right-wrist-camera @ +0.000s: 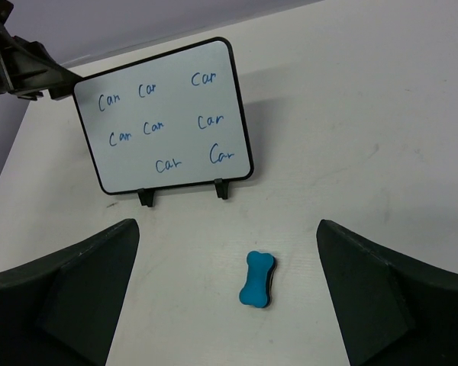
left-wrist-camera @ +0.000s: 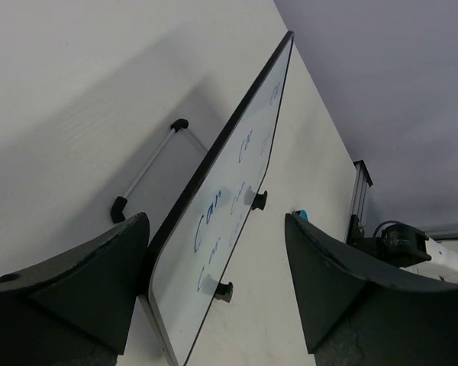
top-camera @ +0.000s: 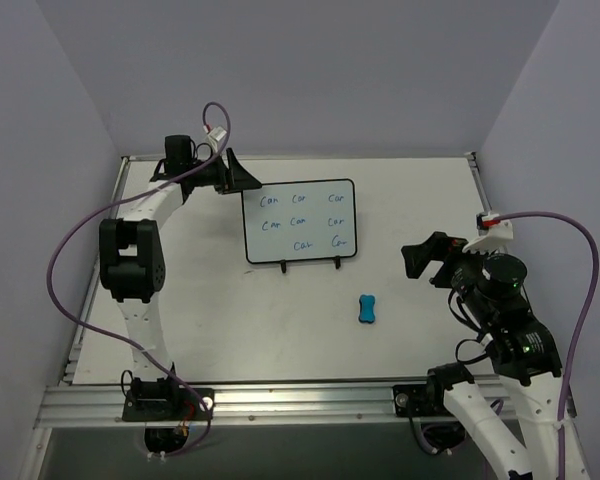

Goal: Erase the whiteboard

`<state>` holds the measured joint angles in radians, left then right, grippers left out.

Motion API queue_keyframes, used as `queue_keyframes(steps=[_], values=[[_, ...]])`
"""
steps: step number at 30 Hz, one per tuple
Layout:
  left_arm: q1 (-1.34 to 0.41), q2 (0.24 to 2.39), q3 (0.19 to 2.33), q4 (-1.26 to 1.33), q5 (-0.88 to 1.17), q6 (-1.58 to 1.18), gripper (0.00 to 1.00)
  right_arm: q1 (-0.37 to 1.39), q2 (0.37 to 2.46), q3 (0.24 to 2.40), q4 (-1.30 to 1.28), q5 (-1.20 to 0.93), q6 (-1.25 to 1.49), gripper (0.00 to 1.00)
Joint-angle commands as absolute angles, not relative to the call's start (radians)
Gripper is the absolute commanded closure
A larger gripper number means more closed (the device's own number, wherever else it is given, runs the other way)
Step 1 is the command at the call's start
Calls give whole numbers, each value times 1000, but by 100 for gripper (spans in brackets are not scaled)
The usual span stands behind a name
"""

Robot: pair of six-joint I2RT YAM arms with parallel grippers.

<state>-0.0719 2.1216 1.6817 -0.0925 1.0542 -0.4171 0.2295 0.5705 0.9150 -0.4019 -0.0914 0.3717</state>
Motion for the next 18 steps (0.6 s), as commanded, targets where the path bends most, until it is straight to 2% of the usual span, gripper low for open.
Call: queue_keyframes(steps=[1,5,11,12,13,16,18], values=[[-60,2154,1749,26,1155,-440,22,226,575,954,-403,-126,359,3],[-69,2191,1758,46,1175,-465,22,227,581,962,-406,-127,364,4],[-77,2201,1747,43,1236,-442,32,227,581,965,-410,-135,370,5],[-75,2203,1743,43,1241,-436,35,226,581,965,-411,-137,371,5],[-72,2206,1738,48,1243,-436,46,225,578,965,-413,-138,370,5],[-66,2212,1720,95,1252,-471,63,227,574,965,-420,-140,368,6],[-71,2217,1724,86,1262,-471,65,227,572,965,-425,-143,359,6]])
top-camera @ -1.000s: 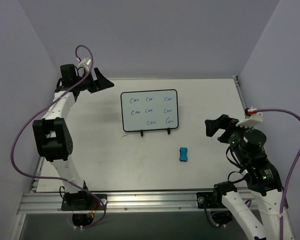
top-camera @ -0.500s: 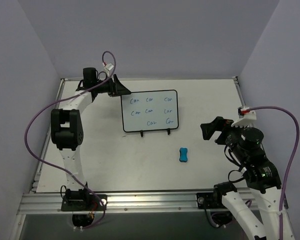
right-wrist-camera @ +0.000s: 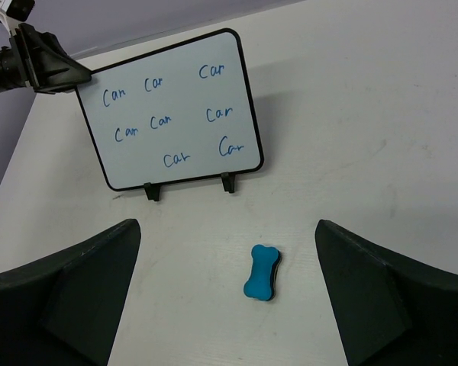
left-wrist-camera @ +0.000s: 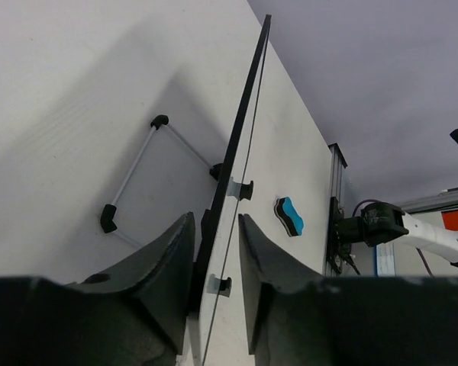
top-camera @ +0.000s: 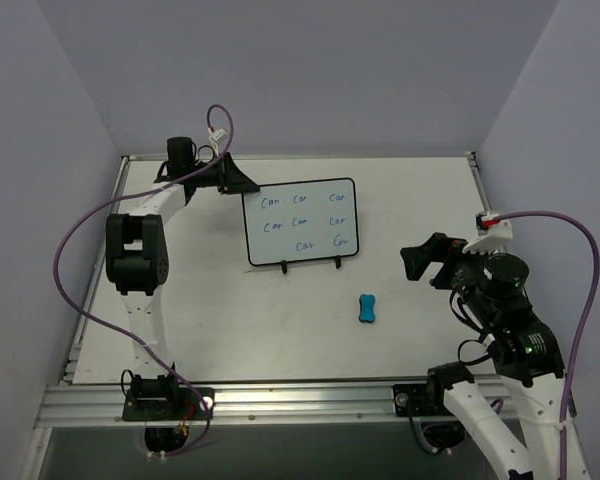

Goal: Erase the whiteboard

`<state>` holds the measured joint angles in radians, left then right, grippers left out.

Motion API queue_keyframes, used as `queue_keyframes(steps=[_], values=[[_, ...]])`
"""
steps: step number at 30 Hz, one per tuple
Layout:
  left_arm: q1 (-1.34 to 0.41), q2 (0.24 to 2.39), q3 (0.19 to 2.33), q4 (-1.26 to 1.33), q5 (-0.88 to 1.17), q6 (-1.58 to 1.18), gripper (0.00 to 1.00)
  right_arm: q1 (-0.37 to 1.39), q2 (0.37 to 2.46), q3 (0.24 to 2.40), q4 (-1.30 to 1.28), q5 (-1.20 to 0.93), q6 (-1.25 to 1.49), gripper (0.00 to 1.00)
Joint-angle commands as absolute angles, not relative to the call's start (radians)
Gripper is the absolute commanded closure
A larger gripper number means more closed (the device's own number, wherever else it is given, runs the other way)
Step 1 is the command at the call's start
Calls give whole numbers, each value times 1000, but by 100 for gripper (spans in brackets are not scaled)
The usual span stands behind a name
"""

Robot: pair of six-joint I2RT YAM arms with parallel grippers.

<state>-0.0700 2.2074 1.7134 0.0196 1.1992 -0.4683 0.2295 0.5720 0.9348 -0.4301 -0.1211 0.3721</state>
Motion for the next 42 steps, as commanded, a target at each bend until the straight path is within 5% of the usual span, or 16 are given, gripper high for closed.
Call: queue_keyframes(steps=[1,5,11,27,29,31,37,42], values=[[-71,2217,1726,77,1262,-462,61,226,571,965,-429,-144,357,6],[-71,2220,1718,71,1253,-449,48,226,561,959,-430,-149,359,7],[-66,2244,1710,41,1256,-413,49,227,560,957,-431,-153,360,7],[-63,2261,1704,64,1284,-416,77,227,560,940,-420,-158,362,7],[-63,2257,1697,104,1289,-446,97,227,561,927,-408,-164,362,8],[-63,2246,1681,138,1296,-466,98,225,566,901,-396,-172,365,8],[-54,2227,1614,336,1328,-598,98,225,617,807,-338,-222,435,16],[-34,2284,1522,970,1377,-969,98,236,747,762,-382,-184,469,20]])
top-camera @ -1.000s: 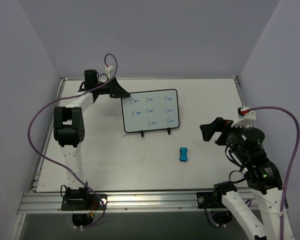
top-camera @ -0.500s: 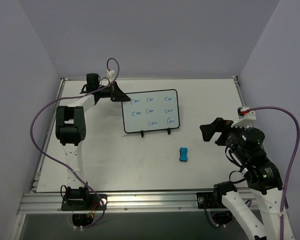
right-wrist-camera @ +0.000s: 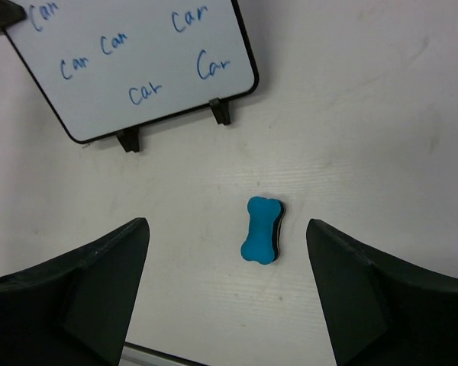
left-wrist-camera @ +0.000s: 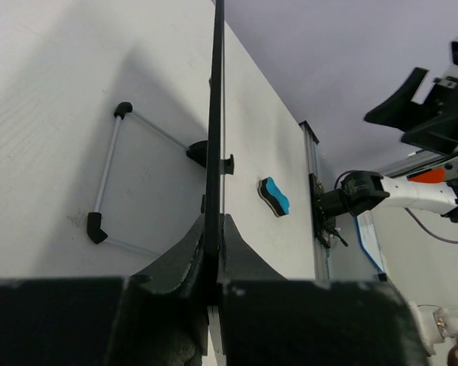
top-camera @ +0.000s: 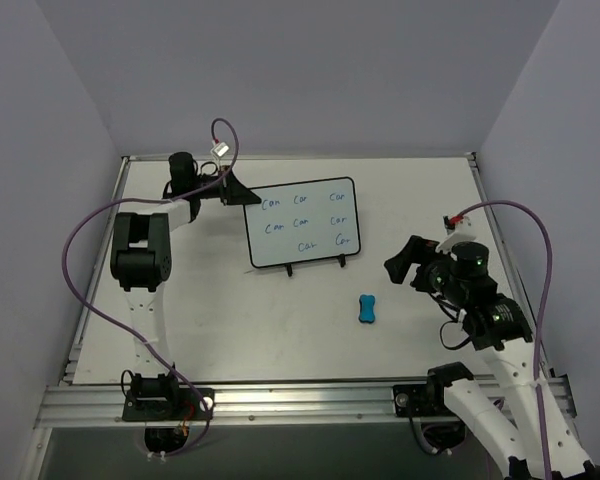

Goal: Erase the whiteboard

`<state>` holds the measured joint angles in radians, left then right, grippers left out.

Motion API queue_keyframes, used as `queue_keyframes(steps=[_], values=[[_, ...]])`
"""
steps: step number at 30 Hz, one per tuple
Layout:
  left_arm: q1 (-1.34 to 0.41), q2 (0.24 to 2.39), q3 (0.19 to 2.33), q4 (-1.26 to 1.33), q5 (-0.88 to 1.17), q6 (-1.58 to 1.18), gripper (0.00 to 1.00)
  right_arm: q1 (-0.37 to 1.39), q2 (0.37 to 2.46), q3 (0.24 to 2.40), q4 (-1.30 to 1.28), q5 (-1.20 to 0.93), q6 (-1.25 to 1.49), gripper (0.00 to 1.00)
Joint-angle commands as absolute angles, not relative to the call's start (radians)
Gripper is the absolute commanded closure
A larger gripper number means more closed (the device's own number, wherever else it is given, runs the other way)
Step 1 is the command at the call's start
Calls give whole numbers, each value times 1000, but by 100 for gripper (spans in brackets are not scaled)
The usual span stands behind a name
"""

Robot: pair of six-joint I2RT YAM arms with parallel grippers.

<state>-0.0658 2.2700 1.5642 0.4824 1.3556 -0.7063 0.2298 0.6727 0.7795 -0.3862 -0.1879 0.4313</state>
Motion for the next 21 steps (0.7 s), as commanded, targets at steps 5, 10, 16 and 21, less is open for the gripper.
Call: queue_keyframes(steps=[5,10,16,21], values=[[-14,2345,1499,1333,1371,-1217,98,392,839,769,-413,-16,546,21],[-14,2307,1464,1185,1359,-1069,98,603,992,755,-422,205,652,19],[-17,2258,1453,996,1341,-908,98,637,1068,715,-354,218,678,21],[-17,2195,1459,791,1319,-757,98,637,1162,713,-342,221,655,26]])
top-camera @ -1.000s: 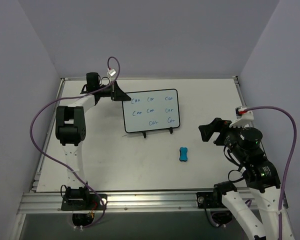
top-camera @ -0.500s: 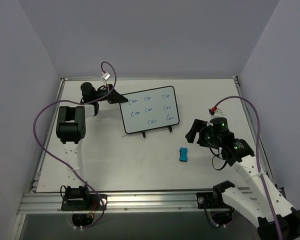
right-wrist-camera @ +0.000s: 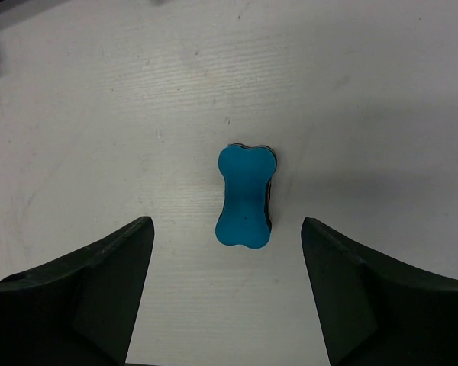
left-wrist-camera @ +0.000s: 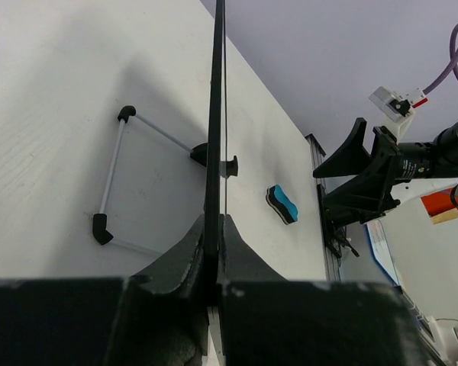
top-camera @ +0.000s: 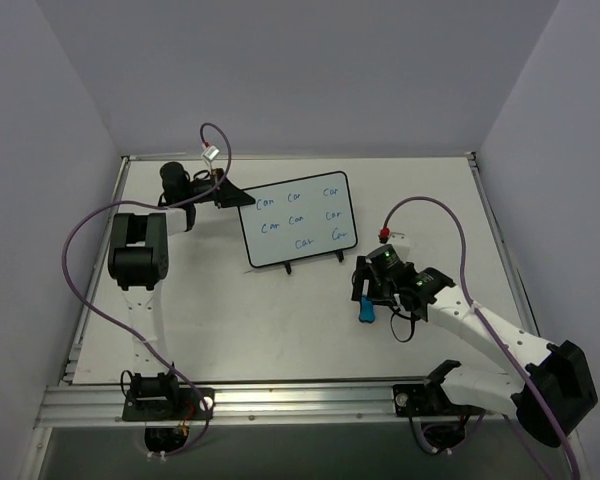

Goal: Erase the whiteboard

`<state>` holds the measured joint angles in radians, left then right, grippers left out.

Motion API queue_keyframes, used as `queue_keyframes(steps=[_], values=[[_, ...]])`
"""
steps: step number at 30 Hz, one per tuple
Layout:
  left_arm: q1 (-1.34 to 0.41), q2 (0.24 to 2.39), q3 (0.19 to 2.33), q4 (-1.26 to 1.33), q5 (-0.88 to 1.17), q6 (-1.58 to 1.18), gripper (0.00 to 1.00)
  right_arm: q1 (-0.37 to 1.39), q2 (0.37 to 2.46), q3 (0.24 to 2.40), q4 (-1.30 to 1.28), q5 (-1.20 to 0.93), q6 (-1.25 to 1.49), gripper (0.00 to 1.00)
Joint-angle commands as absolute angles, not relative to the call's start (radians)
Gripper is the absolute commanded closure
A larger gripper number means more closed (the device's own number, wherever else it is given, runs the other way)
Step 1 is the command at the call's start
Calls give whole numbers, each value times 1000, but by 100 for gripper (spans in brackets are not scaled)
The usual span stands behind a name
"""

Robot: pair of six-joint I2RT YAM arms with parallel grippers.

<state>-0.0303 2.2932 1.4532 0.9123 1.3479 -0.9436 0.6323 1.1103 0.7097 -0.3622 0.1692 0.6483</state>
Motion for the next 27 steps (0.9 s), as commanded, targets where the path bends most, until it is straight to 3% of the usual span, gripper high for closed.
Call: queue_keyframes(steps=[1,5,7,20,27], values=[[-18,2186,1463,719,1304,-703,98,637,1175,709,-331,201,652,27],[-32,2149,1511,305,1261,-395,98,637,1207,660,-249,160,658,37],[-38,2141,1529,240,1252,-342,98,638,1219,643,-239,160,658,40],[-40,2157,1519,238,1256,-339,98,638,1316,656,-245,170,663,47],[-40,2158,1511,248,1252,-341,98,644,1364,661,-235,170,661,60]])
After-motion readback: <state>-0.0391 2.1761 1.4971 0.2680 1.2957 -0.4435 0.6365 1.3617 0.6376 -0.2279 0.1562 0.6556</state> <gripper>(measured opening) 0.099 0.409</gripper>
